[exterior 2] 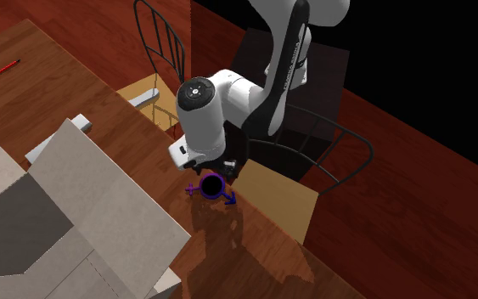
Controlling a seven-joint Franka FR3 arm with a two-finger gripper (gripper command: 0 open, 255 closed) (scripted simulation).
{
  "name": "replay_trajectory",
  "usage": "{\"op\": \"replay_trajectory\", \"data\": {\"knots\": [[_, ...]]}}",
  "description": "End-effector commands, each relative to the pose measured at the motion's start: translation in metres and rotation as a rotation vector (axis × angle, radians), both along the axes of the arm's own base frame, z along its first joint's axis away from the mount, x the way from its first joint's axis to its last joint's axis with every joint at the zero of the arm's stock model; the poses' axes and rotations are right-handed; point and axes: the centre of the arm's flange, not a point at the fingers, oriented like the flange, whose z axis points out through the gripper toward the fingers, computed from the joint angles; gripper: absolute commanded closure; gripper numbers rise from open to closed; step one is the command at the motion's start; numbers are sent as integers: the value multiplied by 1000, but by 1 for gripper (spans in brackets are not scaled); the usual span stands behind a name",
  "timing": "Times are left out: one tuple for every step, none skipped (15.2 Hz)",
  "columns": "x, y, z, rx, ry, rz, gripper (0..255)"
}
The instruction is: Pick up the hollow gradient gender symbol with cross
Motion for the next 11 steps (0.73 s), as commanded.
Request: {"op": "replay_trajectory", "data": {"knots": [[0, 0, -10, 0, 0, 0, 0], [0, 0, -13, 0, 0, 0, 0], [0, 0, -13, 0, 0, 0, 0], [-1, -1, -14, 0, 0, 0, 255], [0, -1, -14, 0, 0, 0, 255], [0, -1, -14, 0, 0, 0, 255], [0, -1, -14, 0, 0, 0, 255], [0, -1, -14, 0, 0, 0, 255], [0, -1, -13, 0, 0, 0, 255], [0, -1, -14, 0, 0, 0, 255], [0, -1, -14, 0, 0, 0, 255]]}}
